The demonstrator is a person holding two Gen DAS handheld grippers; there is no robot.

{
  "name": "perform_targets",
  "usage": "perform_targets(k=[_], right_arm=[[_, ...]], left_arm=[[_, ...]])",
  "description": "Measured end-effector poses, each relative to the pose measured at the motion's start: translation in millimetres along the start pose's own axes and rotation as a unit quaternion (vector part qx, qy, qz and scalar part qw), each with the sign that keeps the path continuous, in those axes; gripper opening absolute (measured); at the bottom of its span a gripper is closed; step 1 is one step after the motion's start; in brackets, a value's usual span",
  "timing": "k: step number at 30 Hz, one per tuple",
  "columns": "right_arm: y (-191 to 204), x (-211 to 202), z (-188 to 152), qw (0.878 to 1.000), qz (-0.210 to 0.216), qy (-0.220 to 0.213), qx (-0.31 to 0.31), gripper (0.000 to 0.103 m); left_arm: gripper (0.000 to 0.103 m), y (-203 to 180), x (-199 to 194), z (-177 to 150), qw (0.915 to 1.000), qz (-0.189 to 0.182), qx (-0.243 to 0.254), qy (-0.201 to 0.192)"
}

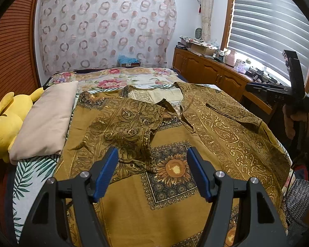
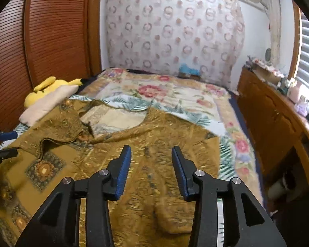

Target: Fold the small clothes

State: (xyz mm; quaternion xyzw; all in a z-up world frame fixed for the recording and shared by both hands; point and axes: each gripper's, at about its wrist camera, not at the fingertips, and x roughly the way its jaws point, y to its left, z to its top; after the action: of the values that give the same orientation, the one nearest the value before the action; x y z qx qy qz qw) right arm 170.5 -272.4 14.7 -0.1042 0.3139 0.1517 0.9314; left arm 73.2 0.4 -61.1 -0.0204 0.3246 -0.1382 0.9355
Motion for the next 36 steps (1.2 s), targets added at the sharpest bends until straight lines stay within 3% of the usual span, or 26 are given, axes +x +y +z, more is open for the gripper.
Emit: perform_targets(k=[7, 13, 22, 32, 36], right_arm=[[-35.8, 22.8, -7.5, 0.999, -0.036, 0.035, 0.006, 0.042], [-67.5, 76.8, -20.4, 0.995, -0.056, 0.087, 0.011, 0.042], [-109.8, 126.4, -28.0, 0.99, -0.041, 0.124, 0.047, 0.042], [-119.0, 130.5, -27.5, 0.99, -0.018, 0.119, 0.079, 0.045], [-120.9, 130.8, -27.0, 0.989, -0.017, 0.119, 0.081, 0.045]], left_arm=[[0.068, 15.8, 8.1, 15.9, 0.9997, 0.016, 0.016, 0.005], [0.068, 46.7, 31.6, 36.2, 0.9989, 0.037, 0.016, 0.026], [0.068, 91.2, 72.3, 65.1, 0.9966, 0.055, -0.001, 0.061], [0.068, 106.3, 126.4, 89.2, 0.9946, 0.027, 0.012, 0.1], [0.06, 110.3, 151.4, 95.5, 0.9921, 0.016, 0.018, 0.123]])
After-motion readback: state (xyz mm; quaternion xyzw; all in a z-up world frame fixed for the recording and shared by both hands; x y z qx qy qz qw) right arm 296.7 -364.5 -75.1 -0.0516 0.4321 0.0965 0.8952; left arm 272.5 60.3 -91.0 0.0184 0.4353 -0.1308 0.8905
